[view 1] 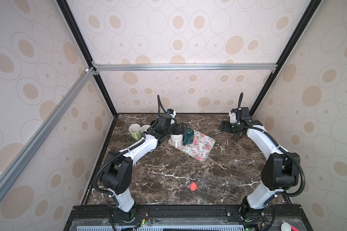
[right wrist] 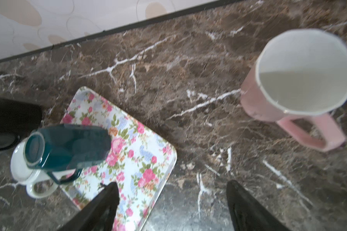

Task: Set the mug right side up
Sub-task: 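Withdraw the right arm toward the robot while the left gripper moves over the green mug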

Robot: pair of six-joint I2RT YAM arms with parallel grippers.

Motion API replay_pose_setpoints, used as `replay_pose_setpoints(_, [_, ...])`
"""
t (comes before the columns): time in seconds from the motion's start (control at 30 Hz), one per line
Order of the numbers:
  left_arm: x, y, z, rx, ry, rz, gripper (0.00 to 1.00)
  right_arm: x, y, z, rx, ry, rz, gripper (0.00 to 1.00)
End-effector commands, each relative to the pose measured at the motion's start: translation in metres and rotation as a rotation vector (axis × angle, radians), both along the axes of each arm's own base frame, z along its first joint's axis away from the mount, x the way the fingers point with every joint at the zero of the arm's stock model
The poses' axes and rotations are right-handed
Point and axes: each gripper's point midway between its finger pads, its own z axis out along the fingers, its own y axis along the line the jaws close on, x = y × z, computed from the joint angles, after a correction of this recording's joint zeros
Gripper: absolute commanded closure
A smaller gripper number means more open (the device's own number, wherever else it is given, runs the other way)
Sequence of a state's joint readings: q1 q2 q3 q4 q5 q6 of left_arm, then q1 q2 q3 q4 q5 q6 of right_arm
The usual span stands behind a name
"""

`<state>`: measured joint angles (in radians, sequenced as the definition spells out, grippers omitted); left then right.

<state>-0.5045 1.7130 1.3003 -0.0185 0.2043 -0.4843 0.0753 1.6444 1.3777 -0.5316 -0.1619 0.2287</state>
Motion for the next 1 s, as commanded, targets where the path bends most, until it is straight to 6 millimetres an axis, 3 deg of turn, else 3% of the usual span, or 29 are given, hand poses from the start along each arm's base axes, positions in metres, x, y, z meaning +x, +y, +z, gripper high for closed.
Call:
replay_pose_setpoints(0.0, [-0.010,-0.007,0.021,0.094,-0.039,-0.030,0.02,-0.013,0.018,0.031,0.060,-0.099,0.023,0.12])
replay_pose_setpoints(0.27, [-0.021,-0.042,0.000,0.176,0.027,-0.121,0.05,-0.077,0.047,0.025,0.252,-0.127,0.106,0.04])
replay_pose_setpoints(0.5, [-0.026,-0.059,-0.025,0.350,0.078,-0.157,0.16,-0.130,0.062,-0.003,0.356,-0.124,0.176,0.05])
replay_pose_setpoints(0.8, [-0.026,-0.047,-0.053,0.486,0.143,-0.114,0.20,-0.164,0.073,-0.022,0.457,-0.155,0.228,0.05])
replay_pose_setpoints(0.97, [-0.025,-0.045,-0.065,0.523,0.160,-0.119,0.19,-0.171,0.078,-0.025,0.555,-0.191,0.217,0.00])
